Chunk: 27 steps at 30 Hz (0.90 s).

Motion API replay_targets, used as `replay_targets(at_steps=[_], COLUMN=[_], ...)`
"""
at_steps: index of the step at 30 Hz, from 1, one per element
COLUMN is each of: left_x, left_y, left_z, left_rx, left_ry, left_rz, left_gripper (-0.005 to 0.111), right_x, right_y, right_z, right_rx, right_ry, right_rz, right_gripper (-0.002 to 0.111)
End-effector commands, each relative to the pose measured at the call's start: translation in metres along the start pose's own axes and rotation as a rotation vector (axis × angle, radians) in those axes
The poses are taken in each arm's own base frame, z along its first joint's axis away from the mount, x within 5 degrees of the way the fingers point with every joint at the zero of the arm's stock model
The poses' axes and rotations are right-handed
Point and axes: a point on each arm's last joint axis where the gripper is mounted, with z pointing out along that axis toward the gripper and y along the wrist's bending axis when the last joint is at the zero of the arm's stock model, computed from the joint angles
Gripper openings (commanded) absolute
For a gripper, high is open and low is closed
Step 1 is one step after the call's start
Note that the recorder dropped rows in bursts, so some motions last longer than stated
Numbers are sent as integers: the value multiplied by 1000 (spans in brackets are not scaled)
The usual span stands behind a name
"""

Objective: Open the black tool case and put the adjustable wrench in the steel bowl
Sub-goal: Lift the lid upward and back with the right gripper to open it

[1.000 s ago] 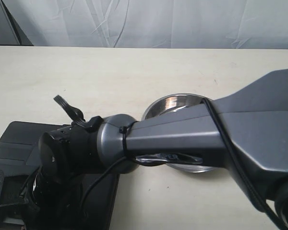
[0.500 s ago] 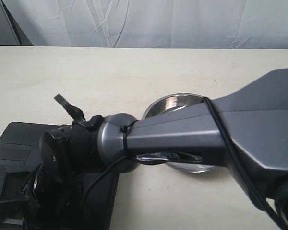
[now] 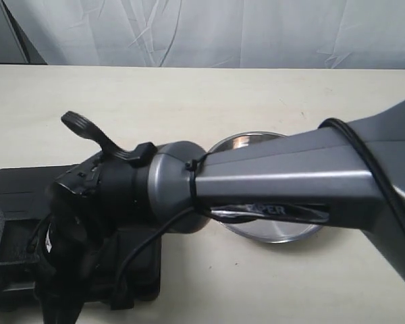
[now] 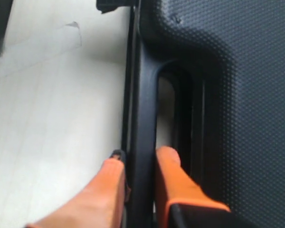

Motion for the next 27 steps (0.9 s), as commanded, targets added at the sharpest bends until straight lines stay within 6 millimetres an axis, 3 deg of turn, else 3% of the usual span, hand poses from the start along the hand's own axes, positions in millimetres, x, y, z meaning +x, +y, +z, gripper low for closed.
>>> replay_targets(at_steps=[1,10,21,27], left_x=[-1,-1,-1,-1], left_y=[0,0,0,0], left_z=[0,0,0,0], left_rx=[3,5,6,8], left_ry=[0,-4,-8,-7], left_rz=[0,0,0,-4], left_gripper=[0,0,0,0], right_x=[-2,-7,-18,-18], right_y=[-9,-14,-16,-25], right_z=[-8,-14,-46,-54], right_rx=[88,143,199,298], right_ry=[-4,-47,-113,-102], right_rz=[-30,-23,-48,-38], right_gripper=[-1,-1,-1,-1])
